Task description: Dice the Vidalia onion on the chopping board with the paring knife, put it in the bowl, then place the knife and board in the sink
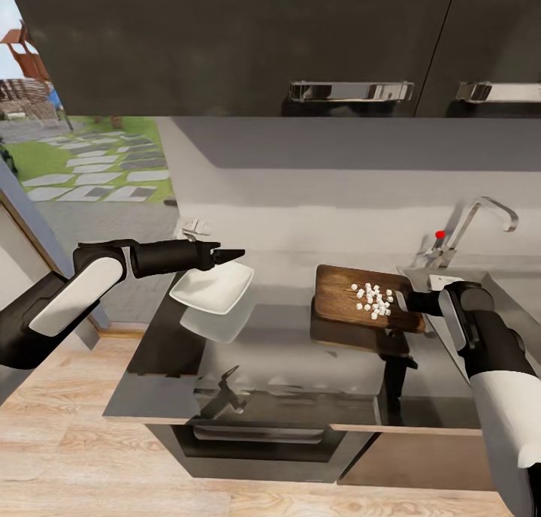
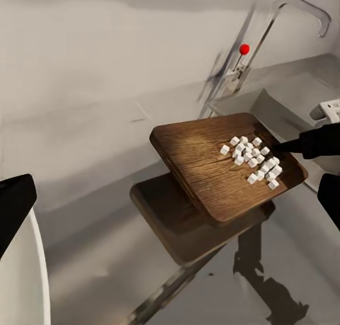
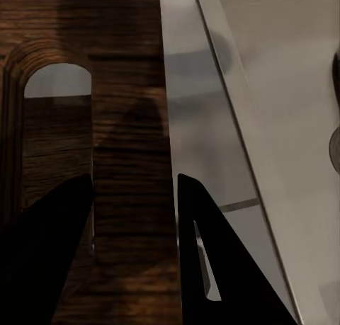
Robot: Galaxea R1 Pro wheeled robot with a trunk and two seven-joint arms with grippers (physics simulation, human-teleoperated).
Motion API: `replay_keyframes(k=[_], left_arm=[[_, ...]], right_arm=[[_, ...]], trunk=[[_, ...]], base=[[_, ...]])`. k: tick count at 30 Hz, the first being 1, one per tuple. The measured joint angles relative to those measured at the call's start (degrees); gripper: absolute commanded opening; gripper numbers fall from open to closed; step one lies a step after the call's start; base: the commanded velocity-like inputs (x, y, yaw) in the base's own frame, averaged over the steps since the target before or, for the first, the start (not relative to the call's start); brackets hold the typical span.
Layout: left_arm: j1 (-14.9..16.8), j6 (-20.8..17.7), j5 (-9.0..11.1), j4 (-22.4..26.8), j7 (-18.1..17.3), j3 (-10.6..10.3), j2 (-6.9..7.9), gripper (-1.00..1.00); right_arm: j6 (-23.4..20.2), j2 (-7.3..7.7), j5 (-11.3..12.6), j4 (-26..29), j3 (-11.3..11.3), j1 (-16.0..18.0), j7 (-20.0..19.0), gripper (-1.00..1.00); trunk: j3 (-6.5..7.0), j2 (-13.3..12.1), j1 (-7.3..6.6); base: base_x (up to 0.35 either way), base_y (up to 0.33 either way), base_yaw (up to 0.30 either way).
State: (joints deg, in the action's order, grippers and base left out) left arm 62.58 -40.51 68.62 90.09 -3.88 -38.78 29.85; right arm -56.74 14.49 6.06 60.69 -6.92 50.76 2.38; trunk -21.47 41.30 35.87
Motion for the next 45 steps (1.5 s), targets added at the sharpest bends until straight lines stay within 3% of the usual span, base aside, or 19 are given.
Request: replay_keyframes(k=[45], left_arm=[[0.0, 0.0, 0.0, 0.0, 0.0, 0.0, 0.00, 1.00]], right_arm=[[0.0, 0.00, 0.0, 0.0, 0.0, 0.0, 0.0, -1.00]], trunk=[[1.66, 0.0, 0.00]], base=[[0.000, 0.000, 0.000]])
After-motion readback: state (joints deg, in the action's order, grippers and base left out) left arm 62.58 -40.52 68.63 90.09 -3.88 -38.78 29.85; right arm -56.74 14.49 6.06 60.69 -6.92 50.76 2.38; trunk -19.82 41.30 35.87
